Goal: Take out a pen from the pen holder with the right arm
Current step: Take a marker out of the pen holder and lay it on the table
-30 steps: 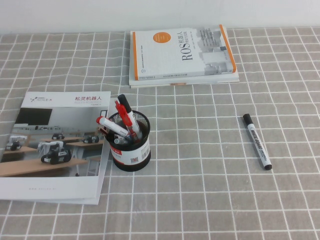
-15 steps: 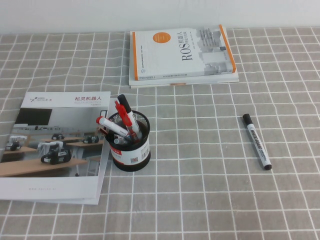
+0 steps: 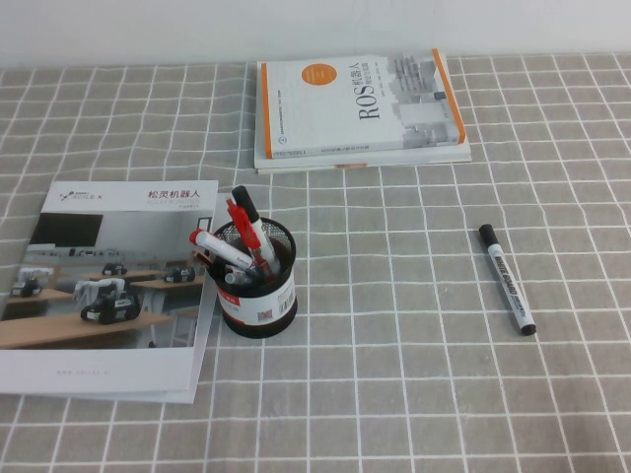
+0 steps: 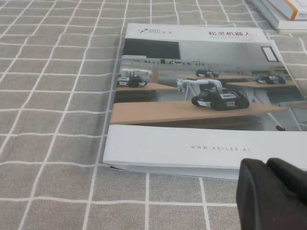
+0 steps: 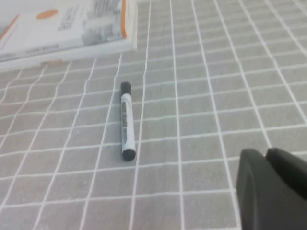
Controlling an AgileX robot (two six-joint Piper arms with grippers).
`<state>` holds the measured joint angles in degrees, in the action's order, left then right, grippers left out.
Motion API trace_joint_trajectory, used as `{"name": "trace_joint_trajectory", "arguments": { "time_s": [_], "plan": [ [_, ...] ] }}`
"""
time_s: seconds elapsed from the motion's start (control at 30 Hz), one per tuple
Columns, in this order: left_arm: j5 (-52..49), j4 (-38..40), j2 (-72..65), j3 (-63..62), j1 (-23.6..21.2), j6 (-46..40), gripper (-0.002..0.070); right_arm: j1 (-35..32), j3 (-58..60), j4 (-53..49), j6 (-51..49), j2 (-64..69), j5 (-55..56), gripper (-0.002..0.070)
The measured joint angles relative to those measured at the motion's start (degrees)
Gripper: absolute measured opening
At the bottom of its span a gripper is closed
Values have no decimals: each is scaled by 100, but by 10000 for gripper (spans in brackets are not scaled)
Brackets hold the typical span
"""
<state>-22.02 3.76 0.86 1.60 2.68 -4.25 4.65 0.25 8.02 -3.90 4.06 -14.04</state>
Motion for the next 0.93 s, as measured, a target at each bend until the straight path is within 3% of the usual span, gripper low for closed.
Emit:
{"name": "trace_joint_trajectory", "arguments": {
  "time_s": [0.33, 0.93],
  "plan": [
    [0, 0, 0, 0, 0, 0, -3, 0, 128, -187, 608, -448, -456, -13],
    [0, 0, 0, 0, 0, 0, -3, 0, 128, -195, 648, -448, -825, -13]
  ]
}}
